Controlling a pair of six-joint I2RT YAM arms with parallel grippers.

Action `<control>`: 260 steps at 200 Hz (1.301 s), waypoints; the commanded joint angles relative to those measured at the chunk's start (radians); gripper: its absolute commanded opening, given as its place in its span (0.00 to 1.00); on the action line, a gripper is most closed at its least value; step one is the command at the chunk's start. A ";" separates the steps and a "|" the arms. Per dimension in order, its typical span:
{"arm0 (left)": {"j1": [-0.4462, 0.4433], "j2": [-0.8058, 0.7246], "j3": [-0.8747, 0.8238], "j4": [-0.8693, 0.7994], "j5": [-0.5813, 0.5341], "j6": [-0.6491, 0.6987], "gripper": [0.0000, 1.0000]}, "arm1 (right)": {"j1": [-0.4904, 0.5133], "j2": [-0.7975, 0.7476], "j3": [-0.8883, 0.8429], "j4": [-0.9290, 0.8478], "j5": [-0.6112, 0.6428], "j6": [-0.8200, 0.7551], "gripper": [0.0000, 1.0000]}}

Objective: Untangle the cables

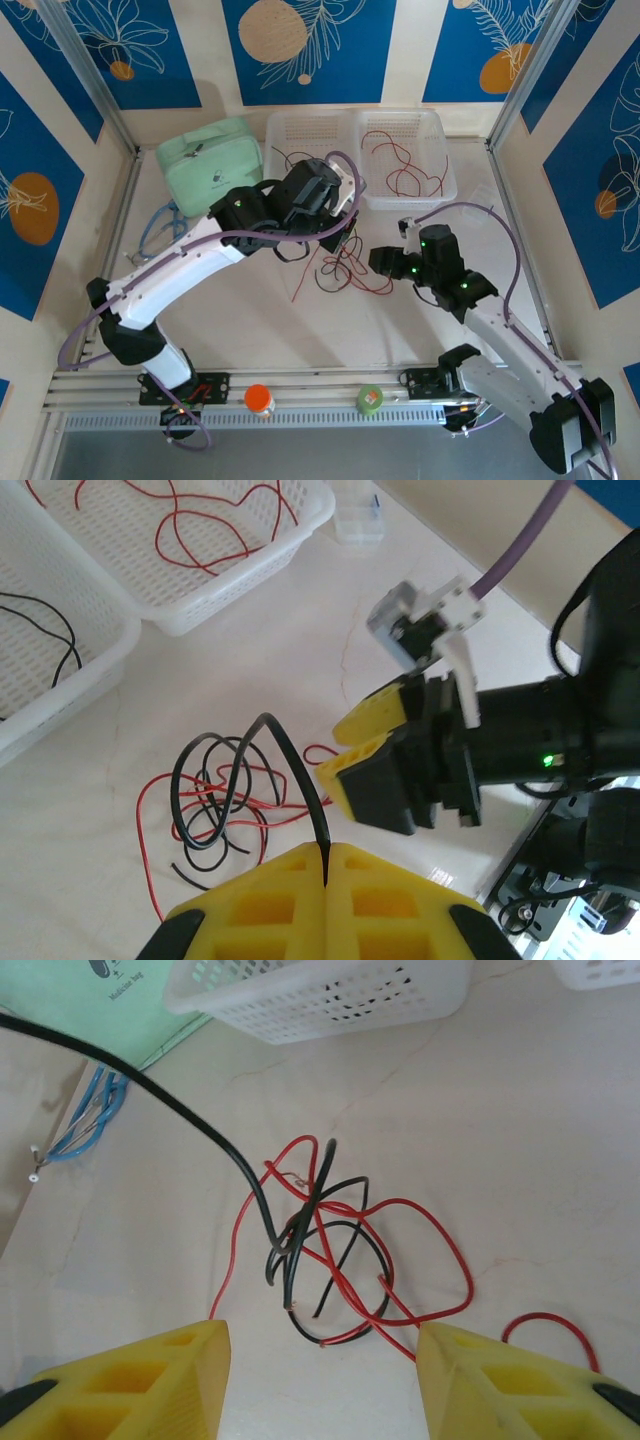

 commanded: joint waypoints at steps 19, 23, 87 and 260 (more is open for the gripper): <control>0.009 -0.033 0.072 0.014 -0.018 0.018 0.00 | 0.093 0.066 0.048 0.105 0.049 -0.009 0.51; 0.009 -0.031 0.081 0.013 -0.019 0.020 0.00 | 0.099 0.074 0.046 0.110 0.057 -0.011 0.51; 0.010 -0.039 0.174 -0.007 -0.040 0.035 0.00 | 0.115 0.121 0.026 0.217 0.151 0.013 0.49; 0.010 -0.078 0.317 0.137 -0.063 0.022 0.00 | 0.259 0.090 -0.082 0.448 0.228 -0.019 0.49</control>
